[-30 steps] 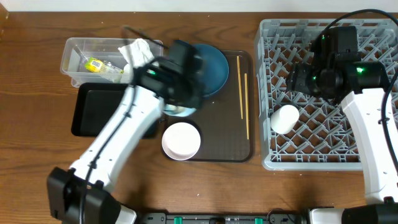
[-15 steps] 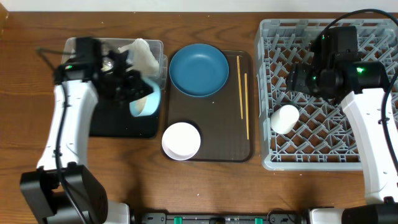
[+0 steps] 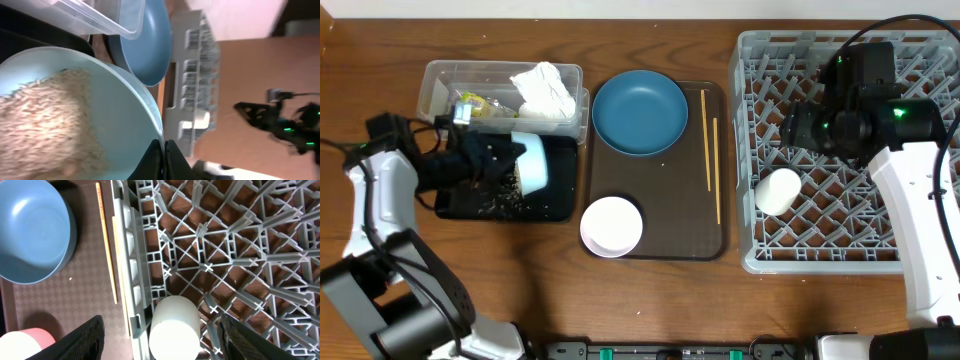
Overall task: Sort waste into correct bins and load items into the dishwasher rack
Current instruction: 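Tilt the bowl with left gripper to pour rice onto black tray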
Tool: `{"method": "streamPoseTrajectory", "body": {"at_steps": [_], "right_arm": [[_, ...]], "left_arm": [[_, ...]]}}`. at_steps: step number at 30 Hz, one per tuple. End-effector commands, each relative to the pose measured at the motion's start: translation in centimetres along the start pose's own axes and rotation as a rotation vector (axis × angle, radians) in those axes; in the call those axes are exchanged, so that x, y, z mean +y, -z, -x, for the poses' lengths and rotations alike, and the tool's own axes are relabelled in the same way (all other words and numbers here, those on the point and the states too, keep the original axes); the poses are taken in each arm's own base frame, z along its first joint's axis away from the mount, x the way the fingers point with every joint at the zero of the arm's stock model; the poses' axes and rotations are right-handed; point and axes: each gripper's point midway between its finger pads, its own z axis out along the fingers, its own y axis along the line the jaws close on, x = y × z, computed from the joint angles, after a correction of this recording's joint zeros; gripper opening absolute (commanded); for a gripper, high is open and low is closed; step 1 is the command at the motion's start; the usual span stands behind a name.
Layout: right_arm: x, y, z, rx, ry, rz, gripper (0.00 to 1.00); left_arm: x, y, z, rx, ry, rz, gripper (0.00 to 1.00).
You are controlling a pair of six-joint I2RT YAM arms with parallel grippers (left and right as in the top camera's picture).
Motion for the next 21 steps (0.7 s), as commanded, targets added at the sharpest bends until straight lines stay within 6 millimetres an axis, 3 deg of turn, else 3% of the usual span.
{"method": "streamPoseTrajectory", "body": {"at_steps": [1, 7, 21], "right_arm": [[0.2, 0.9, 0.4, -0.026, 0.018, 0.011, 0.71], [0.2, 0.9, 0.4, -0.027, 0.018, 0.011, 0.71], [0.1, 0.9, 0.2, -0.019, 0.028, 0.009, 0.71]], "left_arm": [[-1.2, 0.5, 0.8, -0.036, 0.012, -0.183, 0.06], [-2.2, 0.8, 1.5, -0.055, 0.061, -0.329, 0.06], [-1.6, 2.2, 1.9, -0.093, 0.115, -0.326, 0.06]]}}
